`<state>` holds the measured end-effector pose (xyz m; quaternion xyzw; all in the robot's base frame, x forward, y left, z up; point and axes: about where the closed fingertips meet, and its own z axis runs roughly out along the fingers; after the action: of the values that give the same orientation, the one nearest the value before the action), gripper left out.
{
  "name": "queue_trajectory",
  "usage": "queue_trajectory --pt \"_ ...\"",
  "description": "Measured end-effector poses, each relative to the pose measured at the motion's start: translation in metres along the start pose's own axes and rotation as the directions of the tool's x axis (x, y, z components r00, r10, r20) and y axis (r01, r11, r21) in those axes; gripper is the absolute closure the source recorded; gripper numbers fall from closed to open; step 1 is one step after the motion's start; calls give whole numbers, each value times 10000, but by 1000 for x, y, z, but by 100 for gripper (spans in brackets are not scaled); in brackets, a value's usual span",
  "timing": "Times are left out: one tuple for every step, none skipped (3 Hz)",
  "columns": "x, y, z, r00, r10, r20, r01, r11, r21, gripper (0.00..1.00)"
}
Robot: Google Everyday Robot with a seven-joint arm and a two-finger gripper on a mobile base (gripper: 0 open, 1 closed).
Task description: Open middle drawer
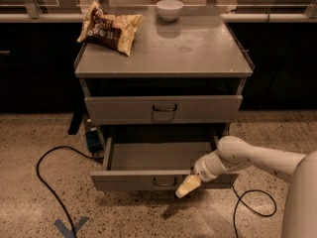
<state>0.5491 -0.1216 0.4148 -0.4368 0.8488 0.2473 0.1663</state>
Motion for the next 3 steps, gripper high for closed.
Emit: queue_trajectory --pt "-1 1 -1 10000 -1 0 1 10000 -1 0" --pt "10 21 -4 9997 -175 -187 166 9987 -474 0" --pt "35 62 -15 9982 -454 -385 400 9905 -1313 0"
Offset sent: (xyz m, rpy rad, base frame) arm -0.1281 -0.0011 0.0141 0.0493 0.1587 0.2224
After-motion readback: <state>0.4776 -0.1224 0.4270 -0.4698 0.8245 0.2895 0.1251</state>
